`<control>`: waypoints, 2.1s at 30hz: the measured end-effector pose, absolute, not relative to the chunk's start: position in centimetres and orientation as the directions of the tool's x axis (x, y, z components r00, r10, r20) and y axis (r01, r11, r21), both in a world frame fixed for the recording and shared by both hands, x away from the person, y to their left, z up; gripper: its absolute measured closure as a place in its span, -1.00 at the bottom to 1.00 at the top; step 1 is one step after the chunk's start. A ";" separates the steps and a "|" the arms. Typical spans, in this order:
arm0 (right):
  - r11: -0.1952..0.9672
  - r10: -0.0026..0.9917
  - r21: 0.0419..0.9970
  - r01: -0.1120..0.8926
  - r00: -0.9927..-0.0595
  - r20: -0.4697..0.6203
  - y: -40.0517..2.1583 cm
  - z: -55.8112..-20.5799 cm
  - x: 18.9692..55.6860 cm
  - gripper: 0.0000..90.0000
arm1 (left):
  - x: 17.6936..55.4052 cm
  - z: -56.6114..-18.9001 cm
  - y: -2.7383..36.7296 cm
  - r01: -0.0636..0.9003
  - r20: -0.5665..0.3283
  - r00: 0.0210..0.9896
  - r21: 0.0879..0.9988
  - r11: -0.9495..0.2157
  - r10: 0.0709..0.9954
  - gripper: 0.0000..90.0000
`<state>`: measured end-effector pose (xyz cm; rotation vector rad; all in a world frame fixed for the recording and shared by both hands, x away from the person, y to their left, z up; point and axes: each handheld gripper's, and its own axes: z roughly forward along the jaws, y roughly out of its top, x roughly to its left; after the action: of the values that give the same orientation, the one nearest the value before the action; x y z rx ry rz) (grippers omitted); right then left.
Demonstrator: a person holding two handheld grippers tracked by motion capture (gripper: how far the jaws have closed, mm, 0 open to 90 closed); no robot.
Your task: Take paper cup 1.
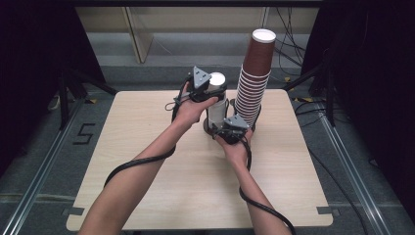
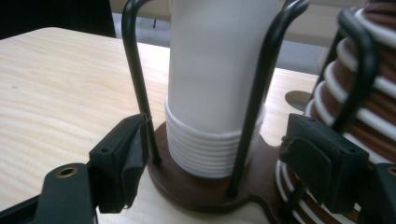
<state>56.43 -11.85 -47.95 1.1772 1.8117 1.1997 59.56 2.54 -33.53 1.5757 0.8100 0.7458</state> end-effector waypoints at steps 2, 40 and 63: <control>0.189 0.924 0.925 0.330 -0.379 -0.053 -12.3 -47.7 56.0 -0.48 | 59.0 -33.5 3.0 0.106 0.026 0.560 0.989 -0.103 0.828 -0.25; 0.212 0.773 0.919 0.331 -0.632 0.050 -18.0 -46.1 45.3 -0.60 | 49.9 -39.4 5.0 0.227 0.126 0.717 0.888 -0.401 0.685 -0.25; 0.124 0.762 0.959 0.256 -0.643 0.073 -15.0 -46.0 45.0 -0.51 | 47.2 -40.3 0.5 0.250 0.027 0.804 0.891 -0.379 0.595 -0.25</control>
<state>45.05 -15.04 -46.01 0.9822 1.9692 1.5362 47.24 0.50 -40.28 1.9696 0.6313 0.4237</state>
